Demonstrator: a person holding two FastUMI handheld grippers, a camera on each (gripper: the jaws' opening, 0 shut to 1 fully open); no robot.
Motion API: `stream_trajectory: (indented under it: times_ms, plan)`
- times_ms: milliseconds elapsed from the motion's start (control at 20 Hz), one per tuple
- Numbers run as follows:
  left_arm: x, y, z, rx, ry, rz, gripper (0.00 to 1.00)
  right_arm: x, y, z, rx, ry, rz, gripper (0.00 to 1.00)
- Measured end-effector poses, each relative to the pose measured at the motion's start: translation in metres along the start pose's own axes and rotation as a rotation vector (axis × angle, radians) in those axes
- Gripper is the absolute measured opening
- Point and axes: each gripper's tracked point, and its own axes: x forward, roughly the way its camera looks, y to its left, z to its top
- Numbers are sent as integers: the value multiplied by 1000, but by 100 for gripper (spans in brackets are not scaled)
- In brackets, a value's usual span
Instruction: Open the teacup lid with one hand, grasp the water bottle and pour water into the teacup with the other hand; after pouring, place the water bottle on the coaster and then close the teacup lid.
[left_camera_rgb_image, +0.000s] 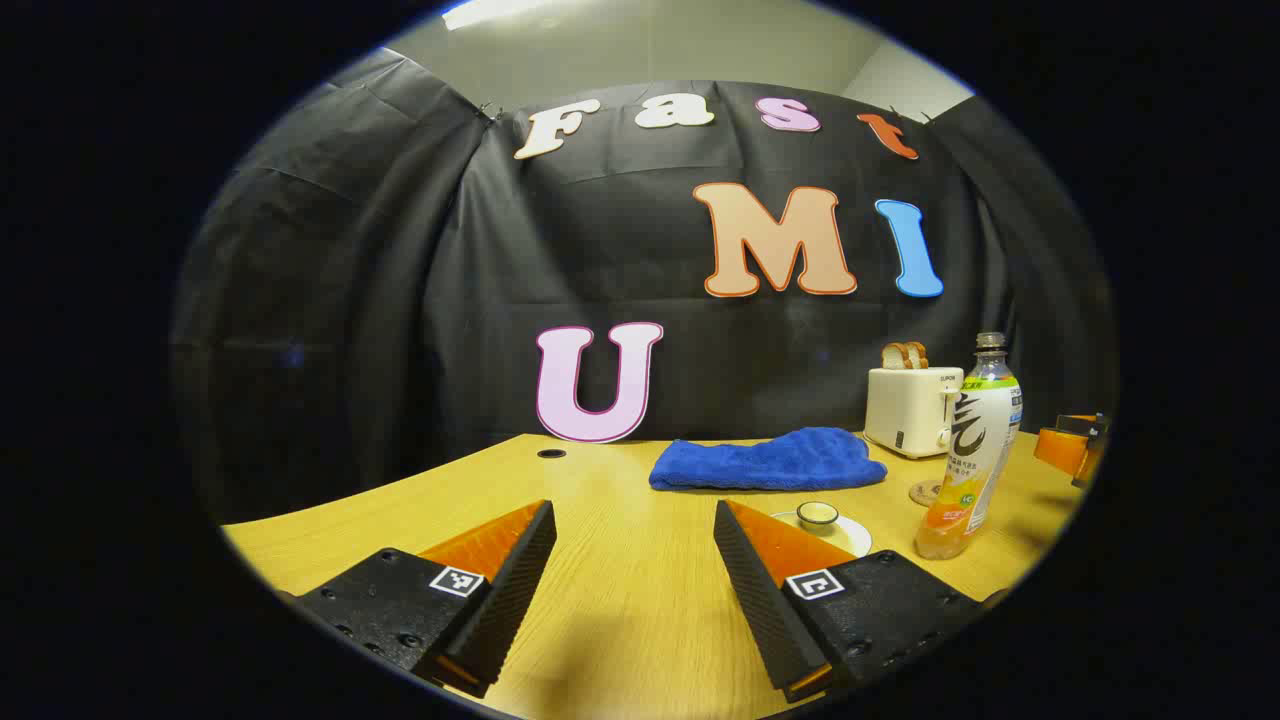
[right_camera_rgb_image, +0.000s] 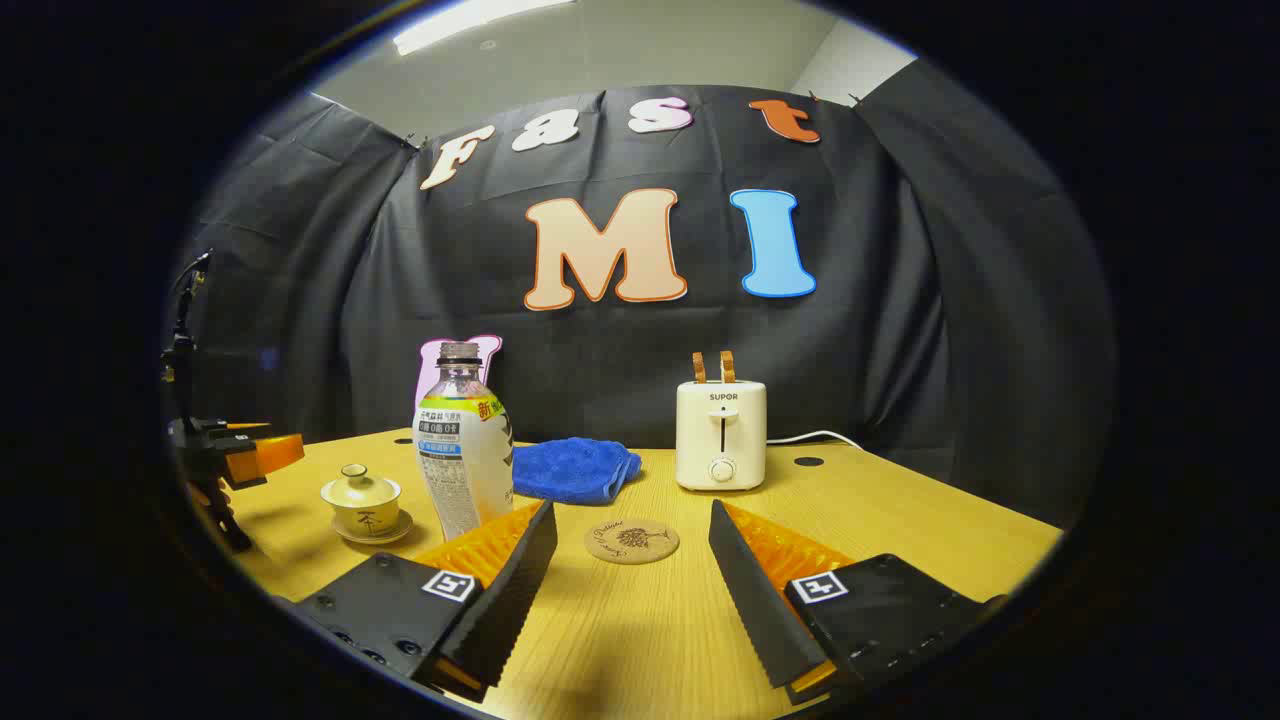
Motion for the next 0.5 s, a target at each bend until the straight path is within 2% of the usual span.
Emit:
stream_trajectory:
  times_ms: [50,100,200,300,500]
  plan:
    - [-1,0,-1,0,0,0,90,0,0,0,0,0,0,100]
    - [0,0,0,0,-1,0,93,0,0,0,0,0,0,100]
    - [0,0,0,0,0,0,93,0,0,0,0,0,0,100]
    - [-1,0,0,0,0,0,93,0,0,0,0,0,0,94]
    - [0,0,1,0,1,-1,93,0,0,0,0,0,0,94]
